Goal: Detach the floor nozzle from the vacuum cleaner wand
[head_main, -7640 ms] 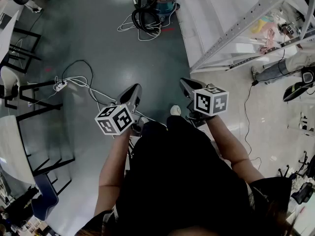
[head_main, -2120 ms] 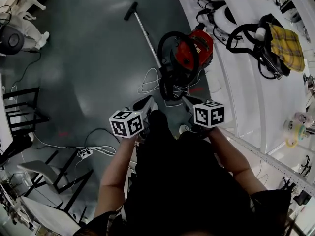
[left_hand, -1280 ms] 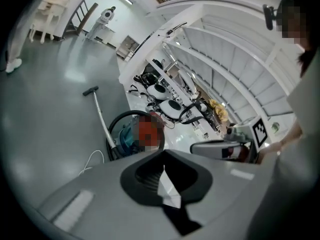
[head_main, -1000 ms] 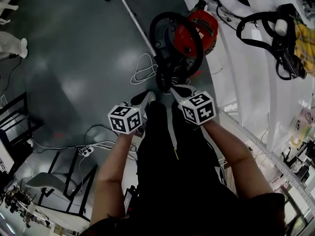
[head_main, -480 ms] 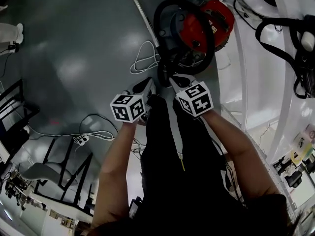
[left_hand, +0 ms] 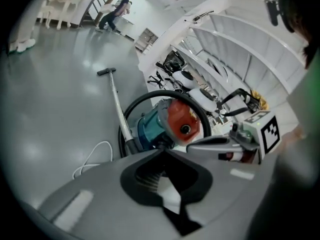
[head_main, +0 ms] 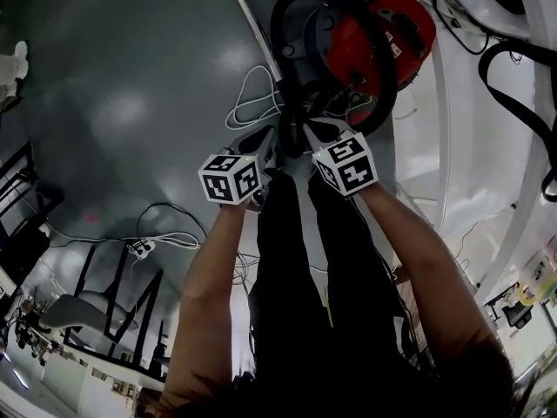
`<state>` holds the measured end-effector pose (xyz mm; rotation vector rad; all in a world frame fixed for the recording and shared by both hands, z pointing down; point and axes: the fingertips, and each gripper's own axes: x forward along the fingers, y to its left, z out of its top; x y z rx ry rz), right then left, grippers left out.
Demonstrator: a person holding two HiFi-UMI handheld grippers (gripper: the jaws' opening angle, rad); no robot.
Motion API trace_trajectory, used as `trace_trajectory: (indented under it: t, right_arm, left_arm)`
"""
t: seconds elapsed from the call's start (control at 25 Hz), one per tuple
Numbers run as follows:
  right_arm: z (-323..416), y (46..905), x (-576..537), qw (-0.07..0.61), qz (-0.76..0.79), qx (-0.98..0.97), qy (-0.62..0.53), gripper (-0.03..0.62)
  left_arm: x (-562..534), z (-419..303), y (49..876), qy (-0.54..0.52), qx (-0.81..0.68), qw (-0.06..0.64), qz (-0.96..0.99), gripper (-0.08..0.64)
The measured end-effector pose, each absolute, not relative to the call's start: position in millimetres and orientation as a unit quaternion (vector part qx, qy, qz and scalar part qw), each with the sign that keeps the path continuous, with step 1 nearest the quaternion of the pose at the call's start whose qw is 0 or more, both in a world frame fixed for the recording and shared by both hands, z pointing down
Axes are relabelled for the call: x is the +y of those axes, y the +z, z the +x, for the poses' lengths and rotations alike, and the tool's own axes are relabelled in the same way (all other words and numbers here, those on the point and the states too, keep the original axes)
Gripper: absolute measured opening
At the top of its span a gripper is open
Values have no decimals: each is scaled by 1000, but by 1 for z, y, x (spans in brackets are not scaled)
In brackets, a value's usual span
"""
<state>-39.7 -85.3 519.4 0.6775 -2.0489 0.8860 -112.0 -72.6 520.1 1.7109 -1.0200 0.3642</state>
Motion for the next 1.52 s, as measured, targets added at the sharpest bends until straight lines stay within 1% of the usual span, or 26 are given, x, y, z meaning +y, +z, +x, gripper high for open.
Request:
trace_trajectory:
  t: [0.16,0.48,0.8,0.88,1.0,1.04,1.08,1.28,1.36,1.48,1.52]
  right_arm:
    - [-44,552,-97,395,278,-798,361,-3]
    - [-53,591,-114,393,288,-789,374,-3]
    - [-60,634,-115,428,272,-783,361,-3]
    - [-63,642,-119,431,273,-781,359,-2]
    - [-67,650,-122,427,276,-774,376,2]
    - [-67,653,-122,427,277,-770,385,34]
    - [-68,656,-122,428,279,-766,391,46]
    - [-73,671,-120,449,278,-751,396,95]
    - [-74,677,-119,458,277,-744,401,117]
    - [-71,686,-120,466,288,-727,413,155]
    - [-70,689,-121,471,294,-724,411,155]
  left_arm:
    - [-85,-115,548,162,-430,518,722,10]
    - [-95,-116,590,170,-419,529,718,11]
    - [-106,-132,634,194,-424,530,708,11]
    - [-113,-135,648,202,-426,532,704,19]
    - [-121,-138,662,213,-435,531,696,54]
    - [-124,-138,665,211,-438,533,693,66]
    - [-127,-139,667,207,-441,535,690,81]
    - [-135,-138,675,218,-435,528,696,95]
    - [-141,-135,682,223,-425,529,700,111]
    - [-155,-132,693,223,-420,530,702,155]
    - [-159,-132,697,225,-420,528,702,168]
